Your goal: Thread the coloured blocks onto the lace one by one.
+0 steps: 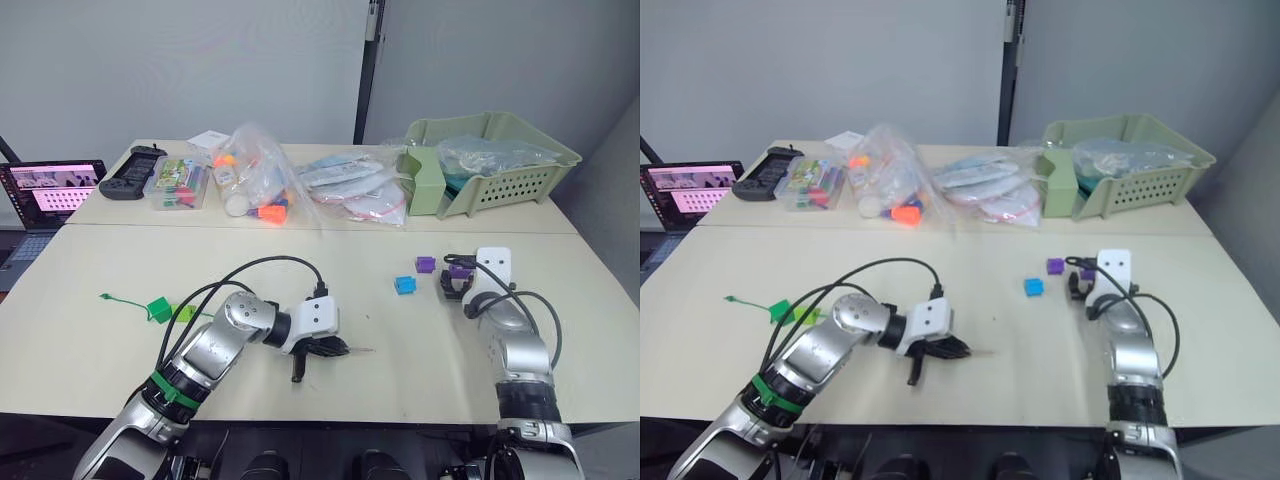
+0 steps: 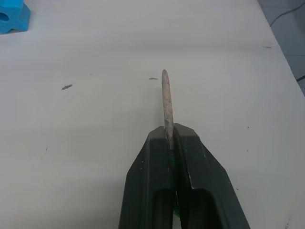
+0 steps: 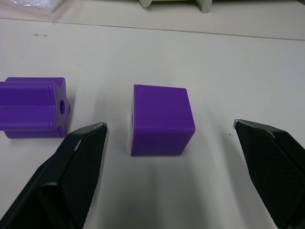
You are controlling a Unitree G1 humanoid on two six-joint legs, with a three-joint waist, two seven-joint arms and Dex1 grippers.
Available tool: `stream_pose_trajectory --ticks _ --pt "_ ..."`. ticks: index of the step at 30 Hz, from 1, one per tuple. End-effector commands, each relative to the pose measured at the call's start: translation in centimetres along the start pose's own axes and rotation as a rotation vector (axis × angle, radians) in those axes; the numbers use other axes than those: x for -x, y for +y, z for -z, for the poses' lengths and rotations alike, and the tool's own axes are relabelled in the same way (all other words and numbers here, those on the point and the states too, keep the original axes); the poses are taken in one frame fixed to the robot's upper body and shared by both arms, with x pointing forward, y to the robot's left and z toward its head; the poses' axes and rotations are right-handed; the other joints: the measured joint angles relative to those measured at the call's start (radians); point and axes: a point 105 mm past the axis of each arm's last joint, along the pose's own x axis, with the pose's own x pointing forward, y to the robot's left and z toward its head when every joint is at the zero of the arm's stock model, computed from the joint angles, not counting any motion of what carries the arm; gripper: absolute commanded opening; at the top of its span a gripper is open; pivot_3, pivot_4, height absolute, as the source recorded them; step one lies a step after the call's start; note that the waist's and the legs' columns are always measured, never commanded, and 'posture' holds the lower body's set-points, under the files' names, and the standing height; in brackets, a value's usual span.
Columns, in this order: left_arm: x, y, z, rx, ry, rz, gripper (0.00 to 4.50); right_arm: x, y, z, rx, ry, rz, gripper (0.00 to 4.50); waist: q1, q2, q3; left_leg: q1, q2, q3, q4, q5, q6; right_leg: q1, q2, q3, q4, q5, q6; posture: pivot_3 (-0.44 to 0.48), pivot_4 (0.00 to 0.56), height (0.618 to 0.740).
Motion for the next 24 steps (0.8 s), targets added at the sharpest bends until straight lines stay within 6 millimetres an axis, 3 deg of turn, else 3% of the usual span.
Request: stream_pose_trajectory --ticks 1,10,14,17,19,24 --pt "0.3 0.0 -0.9 -0.018 -0.032 -0.01 0.0 -0.5 -0.7 -1.4 0.011 -0.06 0.006 4.25 0.0 0.0 0.0 0.0 0.0 0.0 0.0 0.0 0.0 0.0 0.0 0.0 0.0 0.0 0.0 0.0 0.15 0.74" --pt "0.4 0.0 -0.7 -0.011 -0.027 -0.005 0.0 -0.7 -0.5 -1.8 0.009 -0.101 -0.012 1.28 -0.001 0.0 0.0 0.0 0.0 0.0 0.0 0.0 0.0 0.0 0.0 0.0 0.0 0.0 0.0 0.0 0.15 0.74" --pt "0.3 -0.1 -0.6 -0.008 -0.025 -0.002 0.0 -0.2 -0.1 -2.4 0.005 -0.135 -0.027 1.17 -0.001 0.0 0.0 0.0 0.0 0.0 0.0 0.0 0.0 0.0 0.0 0.0 0.0 0.0 0.0 0.0 0.15 0.74" --pt "0.4 -0.2 -0.5 -0.006 -0.024 0.0 0.0 1.2 0.2 -3.1 0.0 -0.166 -0.022 1.17 0.0 0.0 0.0 0.0 0.0 -0.001 0.0 0.0 0.0 0.0 0.0 0.0 0.001 0.0 0.0 0.0 0.15 0.74" --pt "0.4 -0.2 -0.4 -0.005 -0.024 0.0 0.0 3.2 0.9 -3.6 -0.01 -0.191 -0.027 1.17 0.001 0.001 0.0 0.0 0.0 -0.001 -0.001 0.0 0.0 0.0 0.0 0.0 0.001 0.0 0.0 0.0 0.15 0.74" --pt "0.8 -0.1 -0.1 0.001 -0.02 -0.009 0.0 10.1 4.7 -4.3 -0.011 -0.214 -0.094 1.17 0.003 0.002 -0.001 -0.001 0.0 -0.004 -0.001 0.0 0.0 -0.001 0.0 0.0 0.002 0.0 0.0 0.0 0.15 0.74"
